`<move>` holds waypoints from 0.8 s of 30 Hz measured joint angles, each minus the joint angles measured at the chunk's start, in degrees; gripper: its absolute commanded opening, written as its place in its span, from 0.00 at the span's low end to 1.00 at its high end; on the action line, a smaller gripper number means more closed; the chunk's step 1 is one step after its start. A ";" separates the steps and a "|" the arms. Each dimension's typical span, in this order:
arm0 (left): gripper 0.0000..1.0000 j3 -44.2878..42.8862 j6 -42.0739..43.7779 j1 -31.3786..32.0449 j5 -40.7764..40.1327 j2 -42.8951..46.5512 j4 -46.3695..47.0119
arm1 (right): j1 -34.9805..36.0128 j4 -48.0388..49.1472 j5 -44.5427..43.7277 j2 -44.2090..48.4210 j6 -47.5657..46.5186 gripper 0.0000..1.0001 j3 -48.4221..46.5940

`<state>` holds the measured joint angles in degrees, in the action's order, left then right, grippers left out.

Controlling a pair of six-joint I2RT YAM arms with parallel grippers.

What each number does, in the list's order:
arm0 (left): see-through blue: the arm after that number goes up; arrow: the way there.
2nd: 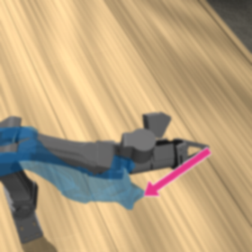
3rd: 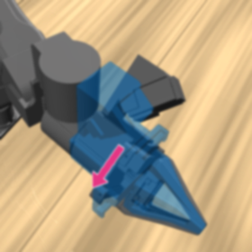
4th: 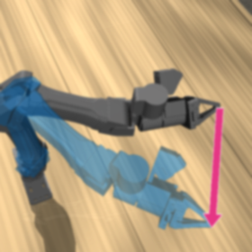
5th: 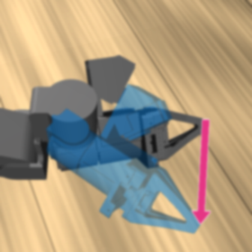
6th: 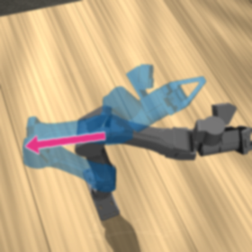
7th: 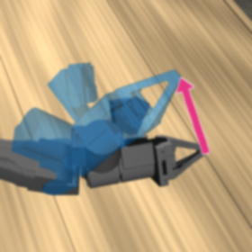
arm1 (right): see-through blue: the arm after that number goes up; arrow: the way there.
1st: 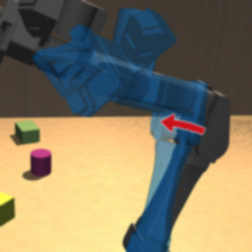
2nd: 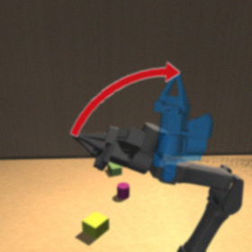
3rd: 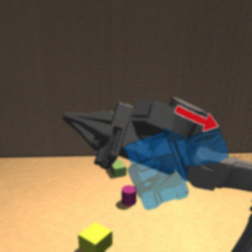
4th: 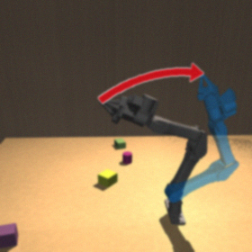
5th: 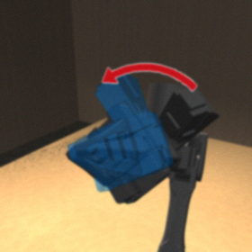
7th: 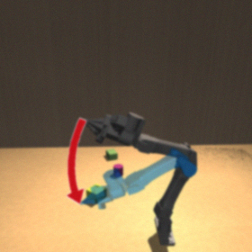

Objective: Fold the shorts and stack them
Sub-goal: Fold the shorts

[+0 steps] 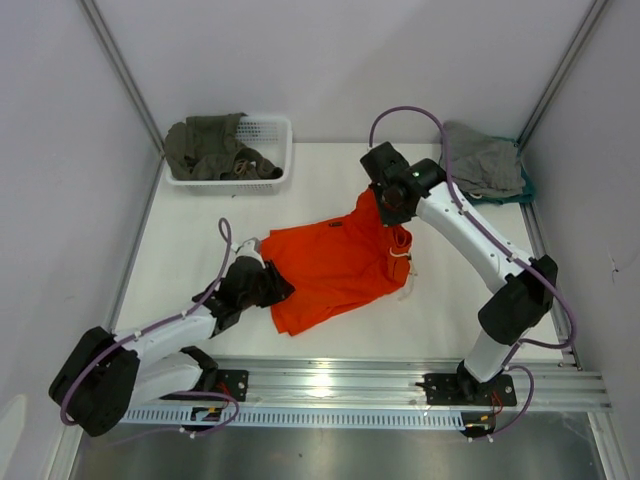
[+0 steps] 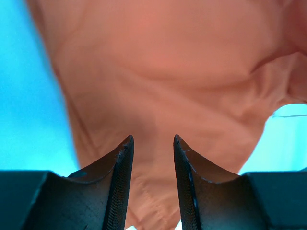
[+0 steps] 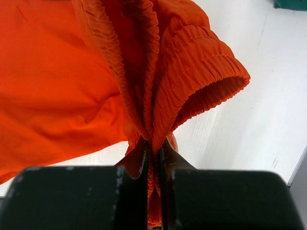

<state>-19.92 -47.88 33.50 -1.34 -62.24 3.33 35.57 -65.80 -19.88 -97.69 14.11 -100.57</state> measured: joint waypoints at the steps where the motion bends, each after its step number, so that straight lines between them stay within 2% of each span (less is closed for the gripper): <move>1: 0.42 0.70 0.02 -0.33 -0.04 0.76 -0.55 | 0.46 -0.09 -0.26 -0.44 0.04 0.00 -0.50; 6: 0.42 3.23 0.48 -2.29 -0.44 3.58 -2.38 | 1.33 -0.11 -0.68 -2.19 0.26 0.00 -1.05; 11: 0.41 4.15 1.38 -3.28 -0.68 2.05 -2.08 | 1.44 -0.11 -0.24 -3.02 0.44 0.00 -1.25; 18: 0.39 4.28 1.40 -3.54 0.28 -4.94 8.48 | 4.42 0.83 4.70 -3.15 1.31 0.00 -3.74; 24: 0.38 5.33 1.38 -3.56 0.90 -7.63 14.78 | 7.96 4.17 12.28 -5.79 3.80 0.00 -4.20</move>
<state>-14.59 -46.50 29.93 -0.45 -69.87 18.11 43.53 -61.63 -7.60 -103.48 17.91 -104.77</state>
